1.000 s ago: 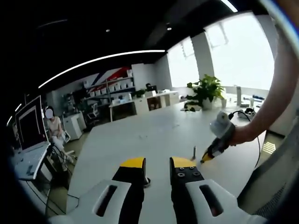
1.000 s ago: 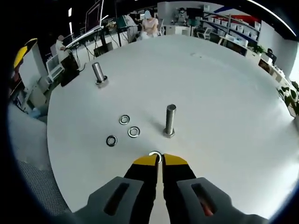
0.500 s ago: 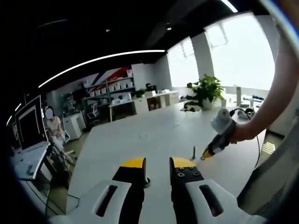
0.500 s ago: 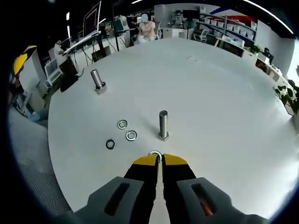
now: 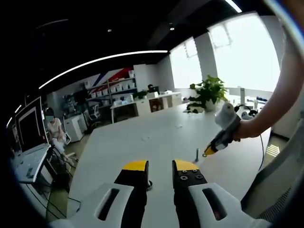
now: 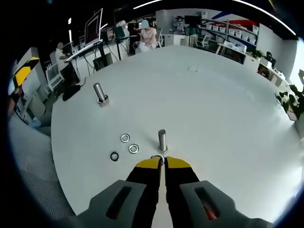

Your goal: Place the washer onto the threaded stud by aligning its center hole with the stud, sliding it down to the base, and recovering from edge contact or off-axis alignment until the washer reaches the visible bottom stop.

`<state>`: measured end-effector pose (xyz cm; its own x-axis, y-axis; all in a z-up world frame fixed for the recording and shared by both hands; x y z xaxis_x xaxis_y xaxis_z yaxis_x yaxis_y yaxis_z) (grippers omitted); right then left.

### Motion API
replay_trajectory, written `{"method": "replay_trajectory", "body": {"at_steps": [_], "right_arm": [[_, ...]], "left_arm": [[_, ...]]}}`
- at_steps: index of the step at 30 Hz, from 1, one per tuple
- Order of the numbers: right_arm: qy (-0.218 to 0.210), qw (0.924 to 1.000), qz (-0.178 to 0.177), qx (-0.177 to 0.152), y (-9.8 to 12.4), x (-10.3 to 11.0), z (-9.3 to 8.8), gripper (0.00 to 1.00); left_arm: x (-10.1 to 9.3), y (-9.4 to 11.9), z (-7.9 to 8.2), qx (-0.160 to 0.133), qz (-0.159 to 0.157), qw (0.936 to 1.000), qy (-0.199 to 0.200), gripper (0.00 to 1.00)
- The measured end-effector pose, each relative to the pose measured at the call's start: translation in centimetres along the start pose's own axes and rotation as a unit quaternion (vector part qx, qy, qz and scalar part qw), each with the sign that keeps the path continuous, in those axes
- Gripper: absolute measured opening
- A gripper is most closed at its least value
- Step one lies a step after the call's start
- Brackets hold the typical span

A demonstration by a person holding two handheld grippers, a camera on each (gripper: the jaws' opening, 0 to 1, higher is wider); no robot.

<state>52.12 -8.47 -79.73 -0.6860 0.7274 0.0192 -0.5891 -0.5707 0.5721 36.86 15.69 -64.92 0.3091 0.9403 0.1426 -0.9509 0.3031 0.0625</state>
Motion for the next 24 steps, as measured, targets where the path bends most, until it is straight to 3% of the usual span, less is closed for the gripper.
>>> {"method": "replay_trajectory", "body": {"at_steps": [24], "right_arm": [[0.018,0.9993,-0.004,-0.032,0.5,-0.3,3.1,0.05]], "left_arm": [[-0.1,-0.2,-0.1,0.0,-0.006,1.0,0.002,0.18]]}}
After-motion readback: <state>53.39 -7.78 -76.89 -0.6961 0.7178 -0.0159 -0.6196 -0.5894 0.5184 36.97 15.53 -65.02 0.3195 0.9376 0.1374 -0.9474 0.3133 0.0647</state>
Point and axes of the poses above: the point that each gripper's makers call its tool centre point, and the gripper's own axes: y roughly backward along the fingers, x roughly to its left, z roughly out of its top, the point moved 5 cm from there along y, roughly backward along the fingers, and after that the axes turned 12 degrees about -x, right-handed, at the moved point
